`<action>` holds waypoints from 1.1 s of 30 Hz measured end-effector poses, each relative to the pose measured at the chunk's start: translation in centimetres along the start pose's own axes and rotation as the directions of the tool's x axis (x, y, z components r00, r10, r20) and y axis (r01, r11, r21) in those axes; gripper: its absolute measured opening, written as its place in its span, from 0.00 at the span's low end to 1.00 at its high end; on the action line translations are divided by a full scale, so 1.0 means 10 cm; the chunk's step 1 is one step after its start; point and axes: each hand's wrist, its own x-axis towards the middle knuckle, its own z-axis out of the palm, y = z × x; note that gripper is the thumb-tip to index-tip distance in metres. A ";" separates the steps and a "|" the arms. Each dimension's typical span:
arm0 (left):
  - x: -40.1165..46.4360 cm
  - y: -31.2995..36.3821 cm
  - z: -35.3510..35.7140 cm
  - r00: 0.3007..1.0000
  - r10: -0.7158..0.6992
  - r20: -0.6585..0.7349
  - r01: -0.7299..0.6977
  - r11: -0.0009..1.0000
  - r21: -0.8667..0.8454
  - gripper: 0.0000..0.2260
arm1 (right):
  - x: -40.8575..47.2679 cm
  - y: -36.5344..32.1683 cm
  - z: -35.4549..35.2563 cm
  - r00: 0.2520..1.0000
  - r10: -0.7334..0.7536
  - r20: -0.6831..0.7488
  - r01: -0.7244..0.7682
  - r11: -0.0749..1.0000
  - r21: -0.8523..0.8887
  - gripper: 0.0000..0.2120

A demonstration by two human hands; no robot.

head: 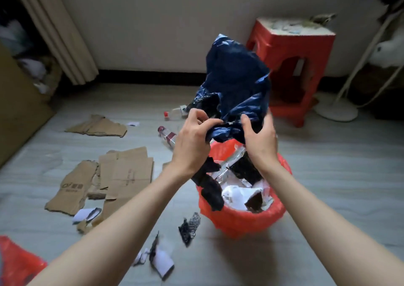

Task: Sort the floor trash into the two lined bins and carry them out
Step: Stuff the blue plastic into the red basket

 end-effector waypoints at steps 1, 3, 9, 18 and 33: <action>0.09 0.15 0.11 1.000 -0.030 -0.005 0.029 0.997 -0.076 0.17 | 0.09 -0.01 -0.14 0.998 -0.039 -0.048 0.037 0.999 -0.032 0.27; 0.17 0.33 0.31 0.998 -0.066 0.024 0.069 0.982 -0.174 0.21 | 0.22 -0.02 -0.31 0.988 -0.103 -0.118 0.095 0.993 -0.071 0.27; -0.04 0.42 0.92 0.831 -0.038 0.555 0.049 0.999 -0.005 0.33 | 0.26 0.53 -0.53 0.991 -0.117 -0.063 0.097 0.962 -0.255 0.33; 0.02 -0.11 0.79 0.932 0.195 0.305 -0.268 0.938 0.221 0.17 | -0.08 1.40 -0.40 0.856 0.251 0.453 0.205 0.638 -0.742 0.26; -0.59 -0.04 1.65 0.348 -0.271 0.898 -0.206 0.912 0.355 0.25 | -0.02 1.24 -0.72 0.766 0.193 0.613 0.318 0.715 -0.622 0.29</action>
